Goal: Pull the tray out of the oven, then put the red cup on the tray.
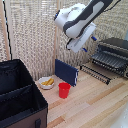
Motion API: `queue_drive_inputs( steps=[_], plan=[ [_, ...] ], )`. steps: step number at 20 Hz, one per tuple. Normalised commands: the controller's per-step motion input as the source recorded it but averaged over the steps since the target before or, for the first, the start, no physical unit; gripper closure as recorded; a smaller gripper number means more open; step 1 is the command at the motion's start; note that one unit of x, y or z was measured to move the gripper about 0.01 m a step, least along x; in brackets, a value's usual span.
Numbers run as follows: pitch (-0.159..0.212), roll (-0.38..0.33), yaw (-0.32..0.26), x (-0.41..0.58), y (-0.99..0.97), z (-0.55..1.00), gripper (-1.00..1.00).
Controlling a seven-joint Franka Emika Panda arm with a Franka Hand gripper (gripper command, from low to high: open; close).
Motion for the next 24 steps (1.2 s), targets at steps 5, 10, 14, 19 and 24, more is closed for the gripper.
queue_drive_inputs(
  steps=[5, 10, 14, 19, 24],
  plan=[
    [-0.117, 0.355, -0.092, 0.265, 0.38, 0.00, -1.00],
    [-0.111, 0.353, -0.123, 0.061, 0.39, 0.00, -1.00],
    [-0.084, 0.333, -0.118, 0.000, 0.43, 0.05, -1.00],
    [-0.070, 0.308, -0.102, -0.129, 0.46, 0.15, -1.00],
    [-0.041, 0.237, -0.061, -0.309, 0.38, 0.14, -1.00]
  ],
)
